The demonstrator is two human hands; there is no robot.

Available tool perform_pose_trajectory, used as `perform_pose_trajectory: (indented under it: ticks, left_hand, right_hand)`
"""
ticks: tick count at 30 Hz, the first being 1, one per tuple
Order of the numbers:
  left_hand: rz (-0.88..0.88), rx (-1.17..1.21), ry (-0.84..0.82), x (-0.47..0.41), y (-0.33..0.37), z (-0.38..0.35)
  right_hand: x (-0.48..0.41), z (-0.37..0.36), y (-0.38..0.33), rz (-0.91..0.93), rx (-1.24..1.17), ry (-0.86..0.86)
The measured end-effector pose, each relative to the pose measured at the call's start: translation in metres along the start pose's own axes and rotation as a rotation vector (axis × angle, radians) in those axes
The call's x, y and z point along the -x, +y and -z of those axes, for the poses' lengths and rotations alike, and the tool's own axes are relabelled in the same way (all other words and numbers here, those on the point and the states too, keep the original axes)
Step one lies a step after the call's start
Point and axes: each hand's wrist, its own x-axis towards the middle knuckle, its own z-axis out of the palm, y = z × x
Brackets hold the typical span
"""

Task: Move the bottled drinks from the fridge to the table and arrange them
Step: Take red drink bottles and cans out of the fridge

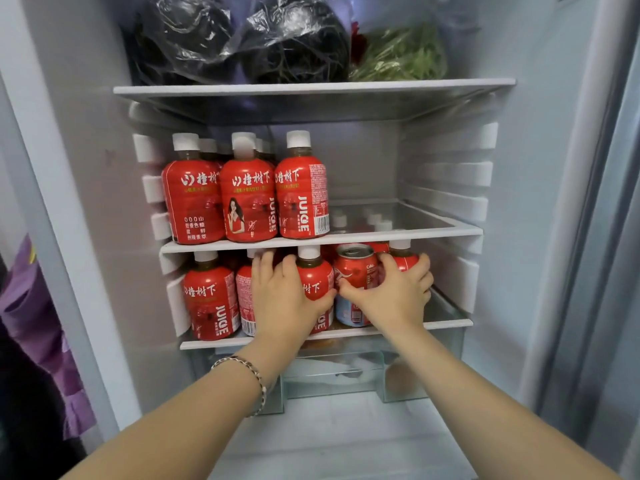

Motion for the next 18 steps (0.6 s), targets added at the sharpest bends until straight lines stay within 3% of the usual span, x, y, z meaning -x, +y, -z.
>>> perform_pose_trajectory:
  ticks: [7, 14, 18]
  left_hand:
    - [-0.018, -0.051, -0.063, -0.007, 0.004, 0.009]
    - [-0.013, -0.32, -0.313, -0.023, 0.011, 0.008]
    - [-0.039, -0.263, -0.293, -0.024, 0.006, 0.01]
  right_hand:
    - [-0.006, 0.01, 0.01, 0.053, -0.09, -0.105]
    - [-0.006, 0.006, 0.0, -0.013, -0.048, -0.137]
    - [-0.006, 0.006, -0.001, -0.029, -0.007, -0.132]
